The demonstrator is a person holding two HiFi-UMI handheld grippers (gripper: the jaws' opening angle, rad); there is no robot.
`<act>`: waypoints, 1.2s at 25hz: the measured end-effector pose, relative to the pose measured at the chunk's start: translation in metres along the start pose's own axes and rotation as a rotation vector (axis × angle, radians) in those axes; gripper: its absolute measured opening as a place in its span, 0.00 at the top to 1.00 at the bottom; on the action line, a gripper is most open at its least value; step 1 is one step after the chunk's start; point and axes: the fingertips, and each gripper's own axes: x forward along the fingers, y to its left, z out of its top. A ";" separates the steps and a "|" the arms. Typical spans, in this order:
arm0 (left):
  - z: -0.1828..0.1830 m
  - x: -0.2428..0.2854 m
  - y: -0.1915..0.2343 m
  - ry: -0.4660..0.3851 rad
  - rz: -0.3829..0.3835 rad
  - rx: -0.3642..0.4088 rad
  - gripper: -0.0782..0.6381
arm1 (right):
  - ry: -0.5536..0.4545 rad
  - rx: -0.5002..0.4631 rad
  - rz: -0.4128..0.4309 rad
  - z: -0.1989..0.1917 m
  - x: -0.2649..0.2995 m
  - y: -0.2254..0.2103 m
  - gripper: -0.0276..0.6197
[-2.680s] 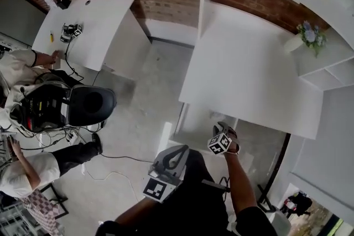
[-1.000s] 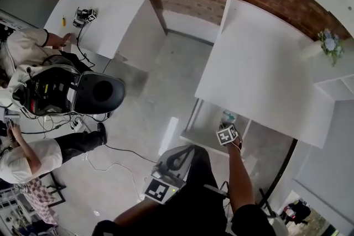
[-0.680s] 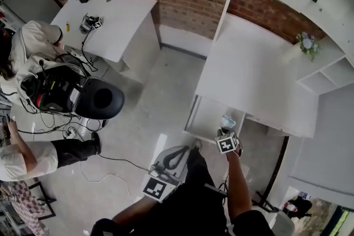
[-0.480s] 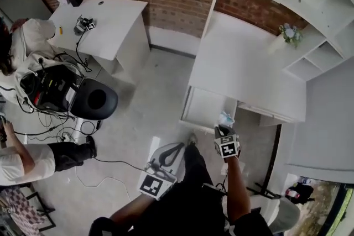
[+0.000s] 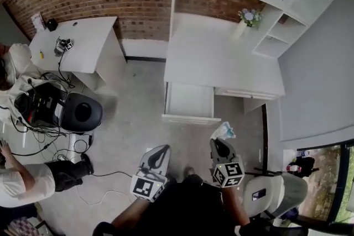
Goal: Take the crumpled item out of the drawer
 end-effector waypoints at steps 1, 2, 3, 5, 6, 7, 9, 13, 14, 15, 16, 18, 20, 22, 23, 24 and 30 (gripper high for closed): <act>0.002 0.003 -0.007 0.001 0.003 0.002 0.85 | -0.024 0.009 -0.011 0.006 -0.015 -0.003 0.88; 0.004 0.005 -0.013 0.003 0.006 0.006 0.85 | -0.046 0.014 -0.018 0.012 -0.028 -0.005 0.88; 0.004 0.007 -0.019 0.002 0.009 0.010 0.85 | -0.067 0.016 -0.023 0.016 -0.040 -0.007 0.88; 0.001 0.004 -0.031 -0.008 0.015 0.020 0.85 | -0.107 0.016 -0.029 0.018 -0.063 -0.006 0.88; -0.001 0.000 -0.039 -0.017 0.019 0.025 0.85 | -0.124 0.014 -0.029 0.017 -0.076 -0.006 0.88; -0.003 -0.004 -0.049 -0.026 0.022 0.031 0.85 | -0.137 0.013 -0.027 0.015 -0.089 -0.006 0.88; -0.007 -0.008 -0.070 -0.038 0.024 0.040 0.85 | -0.156 0.015 -0.021 0.007 -0.112 -0.012 0.88; -0.019 -0.008 -0.097 -0.033 0.027 0.045 0.85 | -0.166 0.026 -0.001 -0.008 -0.132 -0.023 0.88; -0.020 -0.008 -0.101 -0.030 0.028 0.047 0.85 | -0.171 0.025 0.005 -0.010 -0.134 -0.023 0.88; -0.020 -0.007 -0.104 -0.030 0.027 0.050 0.85 | -0.177 0.024 0.008 -0.010 -0.136 -0.023 0.88; -0.019 -0.006 -0.106 -0.030 0.024 0.054 0.85 | -0.183 0.022 0.011 -0.009 -0.138 -0.024 0.88; -0.017 -0.004 -0.108 -0.029 0.021 0.060 0.85 | -0.192 0.018 0.016 -0.007 -0.139 -0.025 0.88; -0.018 -0.003 -0.107 -0.022 0.024 0.063 0.85 | -0.192 0.020 0.016 -0.005 -0.138 -0.025 0.88; -0.019 -0.003 -0.106 -0.019 0.030 0.064 0.85 | -0.194 0.024 0.017 -0.004 -0.139 -0.025 0.88; -0.019 -0.003 -0.106 -0.019 0.032 0.063 0.85 | -0.198 0.023 0.019 -0.005 -0.140 -0.025 0.88; -0.020 -0.004 -0.107 -0.019 0.033 0.064 0.85 | -0.201 0.021 0.022 -0.005 -0.140 -0.025 0.88; -0.024 -0.004 -0.114 -0.015 0.029 0.071 0.85 | -0.197 0.020 0.022 -0.006 -0.143 -0.026 0.88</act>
